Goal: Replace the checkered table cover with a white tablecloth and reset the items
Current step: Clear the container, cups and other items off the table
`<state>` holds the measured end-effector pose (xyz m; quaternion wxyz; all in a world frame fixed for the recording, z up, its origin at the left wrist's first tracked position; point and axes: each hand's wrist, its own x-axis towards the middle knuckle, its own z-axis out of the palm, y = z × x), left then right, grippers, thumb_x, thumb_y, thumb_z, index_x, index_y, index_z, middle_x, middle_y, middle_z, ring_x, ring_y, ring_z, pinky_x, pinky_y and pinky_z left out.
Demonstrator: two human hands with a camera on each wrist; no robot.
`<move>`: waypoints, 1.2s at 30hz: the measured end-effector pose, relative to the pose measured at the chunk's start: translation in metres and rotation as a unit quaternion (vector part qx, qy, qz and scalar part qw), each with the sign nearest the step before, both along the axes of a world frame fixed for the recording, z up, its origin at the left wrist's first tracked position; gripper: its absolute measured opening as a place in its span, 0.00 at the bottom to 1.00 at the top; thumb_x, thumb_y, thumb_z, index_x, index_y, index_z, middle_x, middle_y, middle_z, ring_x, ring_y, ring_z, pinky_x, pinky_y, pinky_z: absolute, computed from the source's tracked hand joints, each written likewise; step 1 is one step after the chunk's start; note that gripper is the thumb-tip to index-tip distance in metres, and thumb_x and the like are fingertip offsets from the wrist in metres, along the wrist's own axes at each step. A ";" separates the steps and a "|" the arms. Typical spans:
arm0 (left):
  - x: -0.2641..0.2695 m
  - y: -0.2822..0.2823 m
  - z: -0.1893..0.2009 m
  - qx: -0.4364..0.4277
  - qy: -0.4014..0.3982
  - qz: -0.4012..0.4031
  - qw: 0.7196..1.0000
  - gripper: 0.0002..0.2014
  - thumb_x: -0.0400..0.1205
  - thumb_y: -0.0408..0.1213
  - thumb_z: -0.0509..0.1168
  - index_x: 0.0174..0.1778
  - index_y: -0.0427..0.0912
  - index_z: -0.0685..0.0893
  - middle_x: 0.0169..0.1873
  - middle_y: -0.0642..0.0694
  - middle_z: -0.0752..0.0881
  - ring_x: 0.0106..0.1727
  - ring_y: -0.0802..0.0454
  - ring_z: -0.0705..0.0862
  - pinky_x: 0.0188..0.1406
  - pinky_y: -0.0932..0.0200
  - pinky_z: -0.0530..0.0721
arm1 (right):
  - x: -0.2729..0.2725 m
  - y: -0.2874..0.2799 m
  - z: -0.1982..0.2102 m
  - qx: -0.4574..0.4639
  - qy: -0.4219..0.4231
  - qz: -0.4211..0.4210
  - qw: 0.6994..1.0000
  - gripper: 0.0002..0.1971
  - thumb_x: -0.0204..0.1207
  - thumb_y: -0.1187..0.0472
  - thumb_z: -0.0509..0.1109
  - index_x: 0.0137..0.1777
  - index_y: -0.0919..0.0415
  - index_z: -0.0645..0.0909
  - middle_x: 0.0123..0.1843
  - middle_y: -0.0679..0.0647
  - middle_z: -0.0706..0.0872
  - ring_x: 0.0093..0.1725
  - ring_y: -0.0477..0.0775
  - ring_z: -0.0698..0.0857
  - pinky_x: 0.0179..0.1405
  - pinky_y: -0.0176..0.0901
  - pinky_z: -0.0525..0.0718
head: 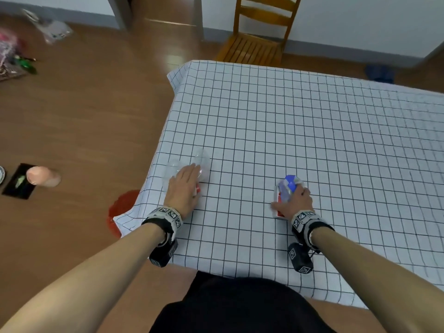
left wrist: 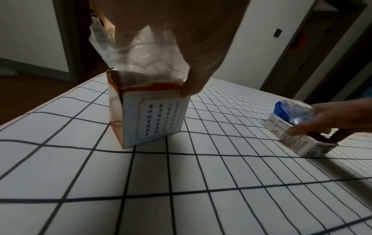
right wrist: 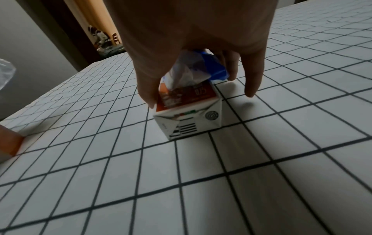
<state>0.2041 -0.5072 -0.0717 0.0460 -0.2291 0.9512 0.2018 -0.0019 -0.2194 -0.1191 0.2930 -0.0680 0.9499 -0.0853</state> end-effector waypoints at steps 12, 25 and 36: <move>0.000 -0.023 -0.012 -0.011 -0.116 0.002 0.993 0.38 0.77 0.43 0.70 0.80 0.60 0.58 0.71 0.46 0.71 0.77 0.42 0.67 0.71 0.25 0.65 | 0.037 -0.021 0.007 -0.102 0.037 -0.031 0.994 0.51 0.65 0.53 0.81 0.84 0.61 0.57 0.75 0.62 0.67 0.71 0.65 0.74 0.63 0.51 0.78; 0.033 -0.020 0.017 -0.014 -0.076 0.041 0.996 0.36 0.72 0.66 0.69 0.72 0.58 0.66 0.53 0.49 0.80 0.52 0.44 0.84 0.42 0.51 0.79 | 0.059 -0.046 0.018 -0.216 -0.007 -0.017 0.976 0.35 0.59 0.49 0.79 0.68 0.52 0.72 0.62 0.54 0.80 0.52 0.55 0.85 0.47 0.48 0.85; 0.141 0.005 0.090 -0.042 -0.038 0.194 0.979 0.31 0.74 0.50 0.71 0.71 0.53 0.68 0.52 0.48 0.79 0.50 0.44 0.83 0.44 0.46 0.84 | 0.106 -0.117 0.018 -0.280 -0.073 0.115 0.950 0.41 0.59 0.49 0.78 0.74 0.50 0.69 0.65 0.50 0.78 0.56 0.54 0.83 0.52 0.48 0.84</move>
